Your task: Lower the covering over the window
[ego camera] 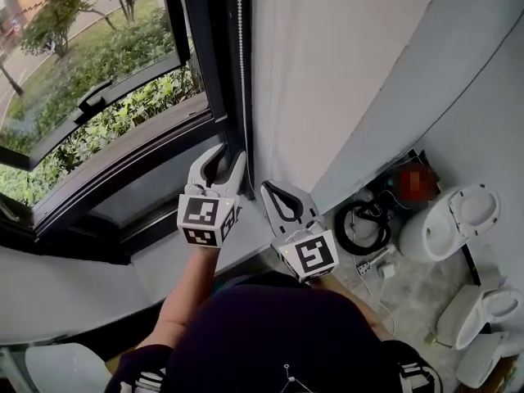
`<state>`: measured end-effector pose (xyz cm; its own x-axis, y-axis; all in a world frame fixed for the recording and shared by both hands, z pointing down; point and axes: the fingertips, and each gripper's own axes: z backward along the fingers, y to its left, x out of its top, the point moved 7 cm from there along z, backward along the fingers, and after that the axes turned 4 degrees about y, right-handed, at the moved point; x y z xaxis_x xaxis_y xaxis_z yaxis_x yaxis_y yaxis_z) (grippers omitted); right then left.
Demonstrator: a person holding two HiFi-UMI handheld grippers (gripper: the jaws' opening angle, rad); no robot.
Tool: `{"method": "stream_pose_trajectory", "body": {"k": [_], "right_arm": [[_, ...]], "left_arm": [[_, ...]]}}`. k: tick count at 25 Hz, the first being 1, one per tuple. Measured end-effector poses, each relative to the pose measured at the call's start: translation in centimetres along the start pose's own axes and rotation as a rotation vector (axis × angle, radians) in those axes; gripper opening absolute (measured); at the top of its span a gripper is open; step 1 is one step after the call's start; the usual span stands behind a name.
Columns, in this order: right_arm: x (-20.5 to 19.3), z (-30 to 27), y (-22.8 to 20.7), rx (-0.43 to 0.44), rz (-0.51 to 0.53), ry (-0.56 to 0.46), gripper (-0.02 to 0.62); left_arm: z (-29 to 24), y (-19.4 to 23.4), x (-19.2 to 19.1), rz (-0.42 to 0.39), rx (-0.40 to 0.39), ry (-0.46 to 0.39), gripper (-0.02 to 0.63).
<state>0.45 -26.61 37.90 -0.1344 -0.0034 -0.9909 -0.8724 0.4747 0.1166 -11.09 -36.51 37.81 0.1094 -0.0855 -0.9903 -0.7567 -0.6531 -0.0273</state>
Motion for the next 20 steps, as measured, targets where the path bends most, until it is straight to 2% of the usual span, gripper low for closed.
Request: {"method": "stream_pose_trajectory", "body": {"k": [4,9,13,20], "right_arm": [[0.1,0.4,0.1,-0.055,0.010,-0.001,0.012],[0.7,1.4,0.2,-0.131,0.027,0.017,0.012],[0.5,2.4,-0.2,-0.179,0.039,0.018,0.012],[0.5,3.3,-0.5,-0.226,0.028,0.014,0.012]], "left_arm": [[-2.6,0.8,0.4,-0.015,-0.020,0.004,0.133],[-5.6,1.4,-0.3,-0.024,0.003,0.037,0.137],[-7.6,1.4,-0.9,-0.029,-0.007,0.059,0.168],[-9.4,2.0,-1.5,-0.079,0.129,0.078,0.175]]}}
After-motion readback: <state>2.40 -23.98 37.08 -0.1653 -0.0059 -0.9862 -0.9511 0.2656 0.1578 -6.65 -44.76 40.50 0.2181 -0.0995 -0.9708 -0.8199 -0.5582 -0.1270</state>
